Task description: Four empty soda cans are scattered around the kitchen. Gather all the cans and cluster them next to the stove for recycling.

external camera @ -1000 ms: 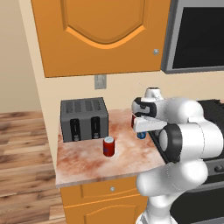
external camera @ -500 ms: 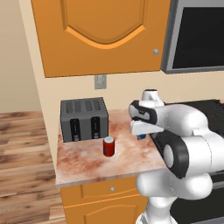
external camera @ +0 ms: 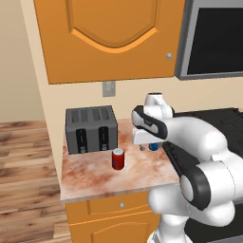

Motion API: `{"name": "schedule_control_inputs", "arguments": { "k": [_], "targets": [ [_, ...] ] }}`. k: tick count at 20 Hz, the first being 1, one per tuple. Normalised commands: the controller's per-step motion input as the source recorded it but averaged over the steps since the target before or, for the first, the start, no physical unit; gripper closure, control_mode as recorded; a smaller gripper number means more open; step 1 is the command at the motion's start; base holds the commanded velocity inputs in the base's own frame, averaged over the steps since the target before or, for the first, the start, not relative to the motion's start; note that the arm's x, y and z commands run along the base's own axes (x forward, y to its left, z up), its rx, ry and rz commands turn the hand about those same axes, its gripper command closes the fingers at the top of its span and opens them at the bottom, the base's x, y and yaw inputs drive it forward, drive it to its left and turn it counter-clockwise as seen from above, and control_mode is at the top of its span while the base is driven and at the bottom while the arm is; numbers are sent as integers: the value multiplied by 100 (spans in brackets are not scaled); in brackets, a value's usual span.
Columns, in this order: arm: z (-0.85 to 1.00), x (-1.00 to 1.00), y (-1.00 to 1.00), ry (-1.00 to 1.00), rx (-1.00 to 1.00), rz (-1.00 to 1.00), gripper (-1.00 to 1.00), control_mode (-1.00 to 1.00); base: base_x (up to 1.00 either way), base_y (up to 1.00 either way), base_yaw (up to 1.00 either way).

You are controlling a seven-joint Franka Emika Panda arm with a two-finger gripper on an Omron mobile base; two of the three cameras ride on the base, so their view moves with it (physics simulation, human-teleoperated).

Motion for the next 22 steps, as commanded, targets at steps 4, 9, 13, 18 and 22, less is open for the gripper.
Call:
{"name": "schedule_control_inputs", "arguments": {
  "k": [4,9,13,18,22],
  "targets": [
    [1,-8,50,2,0,0,-100,-100,0,0,0],
    [0,-1,52,0,0,0,-100,-100,0,0,0],
    [0,0,47,0,0,0,-100,-100,0,0,0],
    [0,0,44,0,0,0,-100,-100,0,0,0],
    [0,2,37,0,0,0,-100,-100,0,0,0]
  ]
}}
